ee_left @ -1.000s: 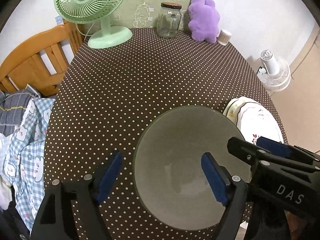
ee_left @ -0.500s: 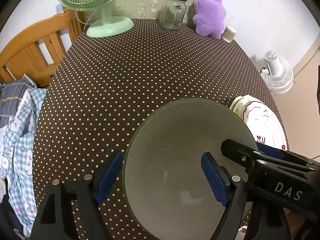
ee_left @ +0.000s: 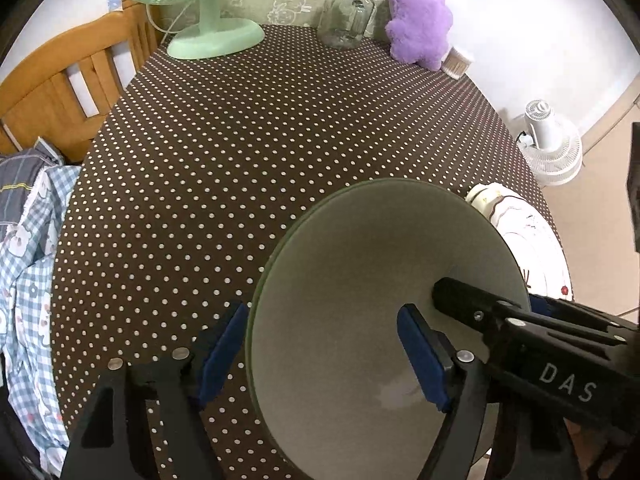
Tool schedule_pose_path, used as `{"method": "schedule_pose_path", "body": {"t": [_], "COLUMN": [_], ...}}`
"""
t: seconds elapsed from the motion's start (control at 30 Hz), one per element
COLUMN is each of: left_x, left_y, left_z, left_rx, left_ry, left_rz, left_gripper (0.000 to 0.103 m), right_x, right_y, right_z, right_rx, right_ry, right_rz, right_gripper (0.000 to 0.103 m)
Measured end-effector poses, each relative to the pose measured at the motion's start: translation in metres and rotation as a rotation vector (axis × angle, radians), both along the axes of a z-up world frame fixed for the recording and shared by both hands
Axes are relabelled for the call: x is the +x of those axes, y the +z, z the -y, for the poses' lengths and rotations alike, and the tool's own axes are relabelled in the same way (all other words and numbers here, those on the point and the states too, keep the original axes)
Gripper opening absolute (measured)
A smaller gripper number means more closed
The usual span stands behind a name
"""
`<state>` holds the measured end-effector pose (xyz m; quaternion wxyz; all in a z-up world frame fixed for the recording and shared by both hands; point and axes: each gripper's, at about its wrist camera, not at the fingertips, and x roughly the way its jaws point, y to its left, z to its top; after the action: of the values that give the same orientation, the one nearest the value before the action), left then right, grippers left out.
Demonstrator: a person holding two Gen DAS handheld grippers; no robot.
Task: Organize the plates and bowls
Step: 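Lift the nested bowls and carry them over the plate stack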
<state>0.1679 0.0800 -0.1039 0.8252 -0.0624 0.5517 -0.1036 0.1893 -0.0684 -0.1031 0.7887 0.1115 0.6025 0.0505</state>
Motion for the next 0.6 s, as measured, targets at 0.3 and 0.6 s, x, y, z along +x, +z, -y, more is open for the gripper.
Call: {"method": "schedule_pose_path", "body": {"t": [0.3, 0.6], "left_x": [0.005, 0.008], "left_y": [-0.008, -0.009], "left_z": [0.005, 0.016], "left_rx": [-0.020, -0.039], "left_ry": [-0.026, -0.055], "left_rz": [-0.017, -0.023], "left_gripper": [0.067, 0.052], "right_x": [0.000, 0.004], "right_y": [-0.011, -0.010], "right_z": [0.001, -0.010], "right_rx": [0.054, 0.019], "right_ry": [-0.024, -0.004], "right_rz": [-0.002, 0.005], "right_gripper": [0.047, 0.036]}}
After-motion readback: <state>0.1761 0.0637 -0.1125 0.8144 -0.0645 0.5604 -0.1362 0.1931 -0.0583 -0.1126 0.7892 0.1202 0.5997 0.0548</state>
